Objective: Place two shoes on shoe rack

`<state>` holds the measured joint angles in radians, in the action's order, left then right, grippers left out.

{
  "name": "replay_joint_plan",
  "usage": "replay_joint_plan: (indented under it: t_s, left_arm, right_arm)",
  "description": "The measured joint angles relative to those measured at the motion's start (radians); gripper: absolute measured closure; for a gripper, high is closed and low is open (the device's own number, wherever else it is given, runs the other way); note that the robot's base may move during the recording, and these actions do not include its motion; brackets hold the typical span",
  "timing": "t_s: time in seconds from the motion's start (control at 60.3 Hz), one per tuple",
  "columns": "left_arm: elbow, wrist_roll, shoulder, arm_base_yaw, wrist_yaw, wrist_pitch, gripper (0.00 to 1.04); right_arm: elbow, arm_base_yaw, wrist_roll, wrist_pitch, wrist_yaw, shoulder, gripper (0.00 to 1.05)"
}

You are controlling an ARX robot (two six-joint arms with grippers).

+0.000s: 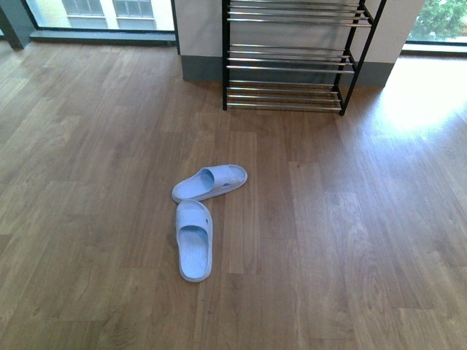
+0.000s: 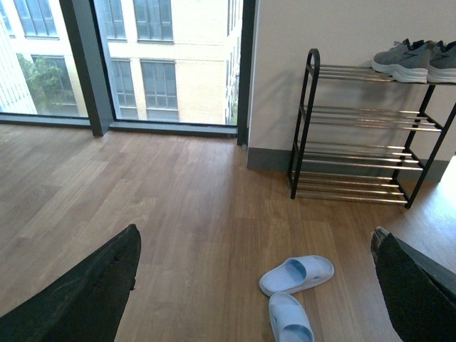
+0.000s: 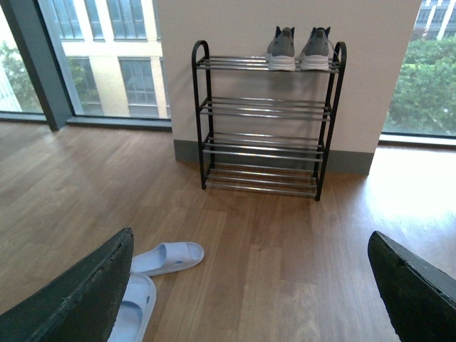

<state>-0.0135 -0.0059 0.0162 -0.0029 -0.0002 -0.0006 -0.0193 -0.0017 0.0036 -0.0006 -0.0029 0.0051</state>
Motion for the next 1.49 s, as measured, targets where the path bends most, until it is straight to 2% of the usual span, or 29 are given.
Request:
replay_joint_plan:
  t_s: [1.493]
  left_arm:
    - [0.0,0.001,0.0,0.0,0.0,0.0,0.09]
  right_arm:
    - [0.0,0.0,0.0,0.0,0.002,-0.002,0.09]
